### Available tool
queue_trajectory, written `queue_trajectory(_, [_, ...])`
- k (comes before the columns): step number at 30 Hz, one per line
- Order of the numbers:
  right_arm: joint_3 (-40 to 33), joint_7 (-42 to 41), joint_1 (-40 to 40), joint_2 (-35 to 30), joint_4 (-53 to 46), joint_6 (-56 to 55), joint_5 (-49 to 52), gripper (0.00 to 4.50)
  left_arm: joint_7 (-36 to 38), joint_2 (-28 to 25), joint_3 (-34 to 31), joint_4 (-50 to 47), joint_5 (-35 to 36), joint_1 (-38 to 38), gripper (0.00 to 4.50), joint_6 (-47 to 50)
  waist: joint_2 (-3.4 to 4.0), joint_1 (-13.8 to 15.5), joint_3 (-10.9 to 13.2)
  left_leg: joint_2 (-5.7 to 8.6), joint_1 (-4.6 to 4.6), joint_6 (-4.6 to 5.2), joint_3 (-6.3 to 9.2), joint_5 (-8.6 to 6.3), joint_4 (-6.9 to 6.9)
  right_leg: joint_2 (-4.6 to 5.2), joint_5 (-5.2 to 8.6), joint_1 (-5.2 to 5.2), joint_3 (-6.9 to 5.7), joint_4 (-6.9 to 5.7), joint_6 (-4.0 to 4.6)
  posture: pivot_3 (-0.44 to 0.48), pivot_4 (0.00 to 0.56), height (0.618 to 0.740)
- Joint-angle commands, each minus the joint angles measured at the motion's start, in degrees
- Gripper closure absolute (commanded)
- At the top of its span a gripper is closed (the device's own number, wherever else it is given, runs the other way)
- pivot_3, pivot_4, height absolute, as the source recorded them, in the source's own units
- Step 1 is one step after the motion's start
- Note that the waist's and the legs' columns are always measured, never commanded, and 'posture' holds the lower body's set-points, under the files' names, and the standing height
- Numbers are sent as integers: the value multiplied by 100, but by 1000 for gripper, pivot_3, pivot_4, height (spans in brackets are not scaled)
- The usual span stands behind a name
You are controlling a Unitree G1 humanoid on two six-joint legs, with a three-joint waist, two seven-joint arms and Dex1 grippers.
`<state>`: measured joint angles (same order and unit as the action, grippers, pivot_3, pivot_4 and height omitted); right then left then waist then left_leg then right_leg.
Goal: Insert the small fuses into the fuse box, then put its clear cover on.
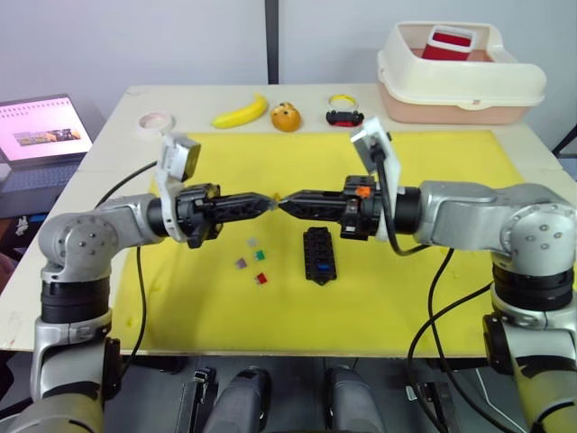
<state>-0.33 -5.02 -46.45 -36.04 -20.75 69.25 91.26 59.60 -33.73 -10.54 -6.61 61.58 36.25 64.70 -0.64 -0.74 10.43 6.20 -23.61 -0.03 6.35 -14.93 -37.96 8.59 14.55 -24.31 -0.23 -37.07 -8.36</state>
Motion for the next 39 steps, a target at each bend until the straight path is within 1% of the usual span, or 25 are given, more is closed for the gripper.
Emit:
queue_trajectory(1, [-2, -125, -128, -40, -159, -95, 97, 4430, -13, -95, -29, -130, 29, 25, 4500, -92, 0, 0, 0, 0, 0, 0, 0, 0, 0, 0, 0, 0, 0, 0, 0, 0, 150, 740])
queue_trajectory(4, [54, -196, -163, -130, -191, -17, -41, 4430, 76, -231, 94, -149, -109, 35, 4500, -143, 0, -2, 0, 0, 0, 1, 0, 0, 0, 0, 0, 0, 0, 1, 0, 0, 150, 740])
queue_trajectory(7, [141, -391, -222, -261, -237, 48, -256, 4500, 192, -385, 236, -141, -311, 61, 3517, -286, 0, -3, 0, 0, 0, 1, 0, -1, 1, 0, 0, 0, 0, 1, 0, 0, 150, 740])
queue_trajectory(10, [554, -1112, -434, -800, -515, 169, -1279, 4500, 807, -878, 607, -145, -895, 44, 2093, -803, 3, -2, 2, 1, -1, 2, -4, -1, 2, 0, 0, -3, 0, 2, 0, 0, 150, 740])
queue_trajectory(12, [1064, -1794, -553, -1330, -826, -4, -2196, 4500, 1294, -1286, 1043, -127, -1576, -83, 991, -1493, 3, -1, 2, 0, -1, 3, -5, -2, 5, -1, 1, -2, -1, 6, 0, 0, 150, 740])
queue_trajectory(14, [1442, -2446, -618, -1730, -1010, -295, -2937, 4500, 1607, -1496, 1409, -49, -2162, -155, 108, -2163, 3, -1, 2, 0, 0, 4, -9, -2, 8, -1, 1, -2, -1, 9, -1, 0, 150, 740])
queue_trajectory(17, [1950, -3220, -639, -2157, -1061, -767, -3964, 4500, 1849, -1565, 1881, 120, -2968, -217, 43, -3084, 3, 10, 3, 0, 0, 5, -11, -3, 8, 1, 2, 0, -1, 13, -1, 0, 150, 740])
queue_trajectory(20, [2587, -3967, -634, -2570, -1132, -1382, -5129, 4500, 1730, -1319, 2174, 170, -3462, -204, 43, -3626, 1, 18, 4, 1, -1, 8, -11, -5, 8, 2, 2, -1, -1, 14, -2, 0, 150, 740])
queue_trajectory(22, [2783, -4282, -631, -2617, -1094, -1595, -5584, 4500, 1616, -1125, 2311, 122, -3686, -226, 43, -3832, 1, 7, 4, 0, -3, 9, -12, -6, 7, 2, 2, -1, -1, 17, -2, 0, 150, 740])
queue_trajectory(27, [2990, -4727, -603, -2439, -984, -1742, -6277, 4500, 1351, -783, 2568, -72, -4084, -361, 43, -4039, 1, -12, 4, -3, -3, 9, -12, -6, 8, 1, 2, -5, 0, 14, -2, 0, 150, 740])
queue_trajectory(30, [3114, -4940, -585, -2349, -923, -1778, -6641, 4500, 1177, -670, 2672, -205, -4256, -478, 43, -4012, 1, 4, 4, -2, -3, 9, -11, -5, 7, 1, 2, -5, 0, 12, -2, 0, 150, 740])
queue_trajectory(35, [3198, -5194, -515, -2153, -898, -1732, -6999, 4500, 783, -415, 2820, -269, -4589, -551, 43, -4018, 1, 22, 4, 1, -5, 8, -9, -5, 4, 3, 1, -2, 0, 13, -2, 0, 150, 740])
queue_trajectory(39, [3216, -5316, -486, -2045, -787, -1676, -7252, 4500, 659, -216, 2853, -206, -4721, -532, 43, -4036, 1, 18, 4, 1, -5, 8, -8, -5, 4, 2, 1, -3, 0, 12, -2, 0, 150, 740])
